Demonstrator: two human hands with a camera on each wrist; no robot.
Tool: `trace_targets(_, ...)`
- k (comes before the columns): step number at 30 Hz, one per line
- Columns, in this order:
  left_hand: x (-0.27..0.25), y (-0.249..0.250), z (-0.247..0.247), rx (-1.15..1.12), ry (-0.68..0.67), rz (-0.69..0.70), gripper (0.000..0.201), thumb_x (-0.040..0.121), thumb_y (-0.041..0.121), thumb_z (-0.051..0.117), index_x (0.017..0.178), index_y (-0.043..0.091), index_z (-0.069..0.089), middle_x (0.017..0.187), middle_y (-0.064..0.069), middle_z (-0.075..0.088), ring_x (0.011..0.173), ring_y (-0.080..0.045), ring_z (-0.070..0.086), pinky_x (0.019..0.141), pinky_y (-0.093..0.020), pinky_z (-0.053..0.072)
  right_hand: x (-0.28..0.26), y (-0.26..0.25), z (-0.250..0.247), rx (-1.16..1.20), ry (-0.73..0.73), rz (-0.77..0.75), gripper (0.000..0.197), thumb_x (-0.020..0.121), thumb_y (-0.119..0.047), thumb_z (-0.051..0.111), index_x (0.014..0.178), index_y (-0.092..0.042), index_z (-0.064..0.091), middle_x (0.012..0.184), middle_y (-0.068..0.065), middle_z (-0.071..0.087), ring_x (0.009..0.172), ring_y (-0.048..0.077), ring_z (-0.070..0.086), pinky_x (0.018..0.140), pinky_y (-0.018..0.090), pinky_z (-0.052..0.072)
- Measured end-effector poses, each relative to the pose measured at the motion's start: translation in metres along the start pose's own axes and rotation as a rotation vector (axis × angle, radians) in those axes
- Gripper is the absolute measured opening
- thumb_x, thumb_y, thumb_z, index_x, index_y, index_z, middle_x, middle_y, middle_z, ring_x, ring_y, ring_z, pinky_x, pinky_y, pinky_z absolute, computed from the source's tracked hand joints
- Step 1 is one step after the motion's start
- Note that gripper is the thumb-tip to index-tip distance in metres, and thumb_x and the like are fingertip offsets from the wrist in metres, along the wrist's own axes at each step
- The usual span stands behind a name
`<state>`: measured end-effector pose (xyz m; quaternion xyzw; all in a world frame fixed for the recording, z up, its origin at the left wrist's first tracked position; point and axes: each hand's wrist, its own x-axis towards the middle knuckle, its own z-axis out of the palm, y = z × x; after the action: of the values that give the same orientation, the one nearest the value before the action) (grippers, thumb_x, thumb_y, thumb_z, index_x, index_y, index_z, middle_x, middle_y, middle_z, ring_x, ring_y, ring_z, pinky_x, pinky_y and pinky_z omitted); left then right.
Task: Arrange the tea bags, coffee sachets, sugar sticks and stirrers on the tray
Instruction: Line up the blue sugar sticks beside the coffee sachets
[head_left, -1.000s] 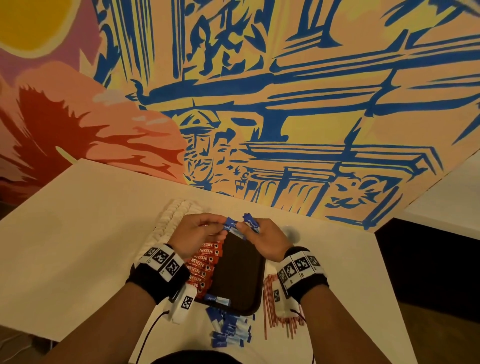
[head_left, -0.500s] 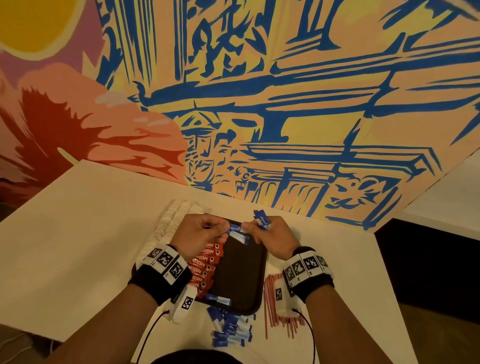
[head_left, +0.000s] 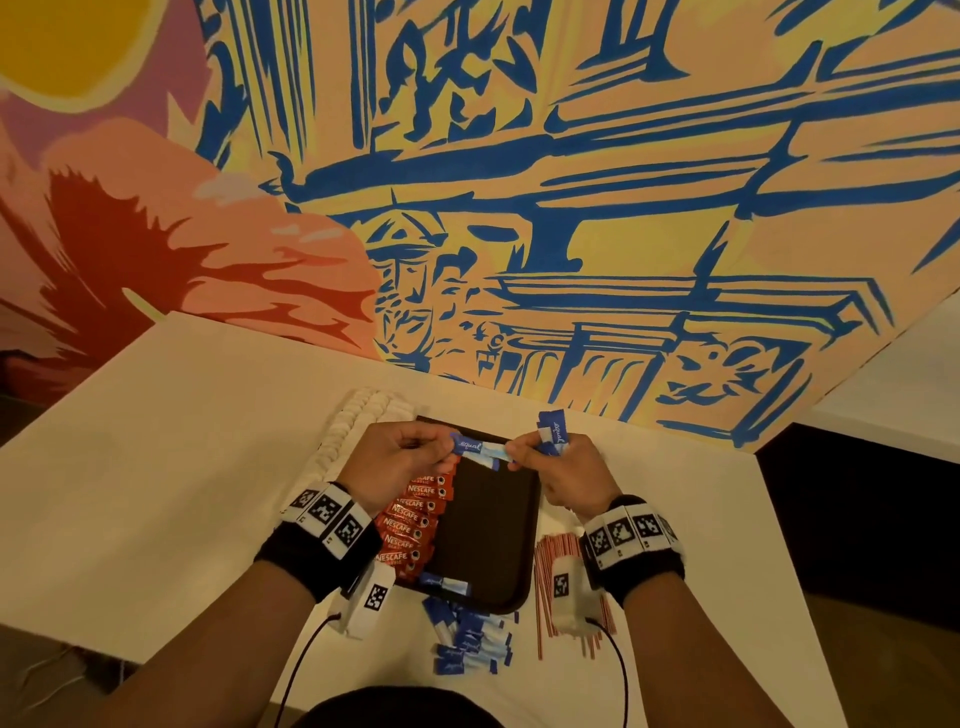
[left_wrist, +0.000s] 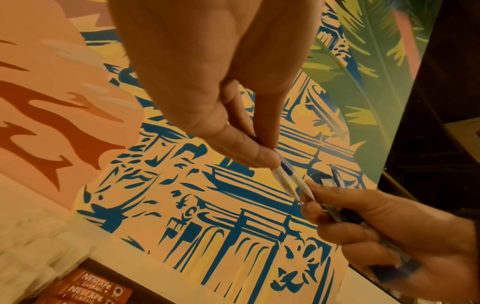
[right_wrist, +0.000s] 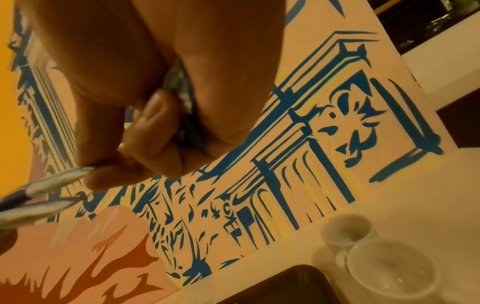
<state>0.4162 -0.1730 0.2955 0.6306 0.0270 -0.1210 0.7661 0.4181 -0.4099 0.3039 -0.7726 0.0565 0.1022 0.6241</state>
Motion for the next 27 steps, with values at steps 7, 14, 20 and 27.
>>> trace_targets(7,-0.007,-0.016,-0.024,0.021,0.056,-0.014,0.027,0.088,-0.009,0.066,0.113,0.001,0.071,0.101,-0.018,0.073,0.087,-0.023,0.074,0.074,-0.024,0.060,-0.005,0.033,-0.010,-0.063,0.142,0.057,0.017,0.093,-0.018,0.072,0.081,-0.008,0.072,0.048,-0.012,0.058,0.038,0.001,0.048,0.041,0.012,0.034)
trace_targets(14,-0.003,-0.058,-0.045,0.300,0.188,-0.251,0.009,0.086,0.000,0.073,0.091,0.007,0.076,0.096,-0.017,0.074,0.079,-0.024,0.068,0.070,-0.030,0.057,0.005,0.114,0.008,-0.399,0.018,0.328,0.020,0.073,-0.052,0.076,0.063,-0.035,0.074,0.064,-0.002,0.069,0.065,0.021,0.065,0.069,0.042,0.058)
trace_targets(20,-0.008,-0.098,-0.055,0.783,0.047,-0.347,0.009,0.083,0.013,0.078,0.088,0.021,0.079,0.093,0.002,0.073,0.090,-0.013,0.066,0.072,-0.012,0.048,0.004,0.116,0.028,-0.545,-0.076,0.454,0.018,0.091,-0.027,0.070,0.081,-0.013,0.070,0.068,0.001,0.060,0.057,0.011,0.051,0.042,0.017,0.043)
trace_targets(27,-0.005,-0.133,-0.059,0.944,0.038,-0.396,0.019,0.088,0.019,0.071,0.106,0.026,0.076,0.109,0.004,0.071,0.095,-0.011,0.065,0.084,-0.018,0.049,0.032,0.159,0.062,-0.595,-0.090,0.589,0.027,0.084,-0.036,0.077,0.087,-0.011,0.067,0.073,0.004,0.063,0.064,0.019,0.060,0.055,0.027,0.045)
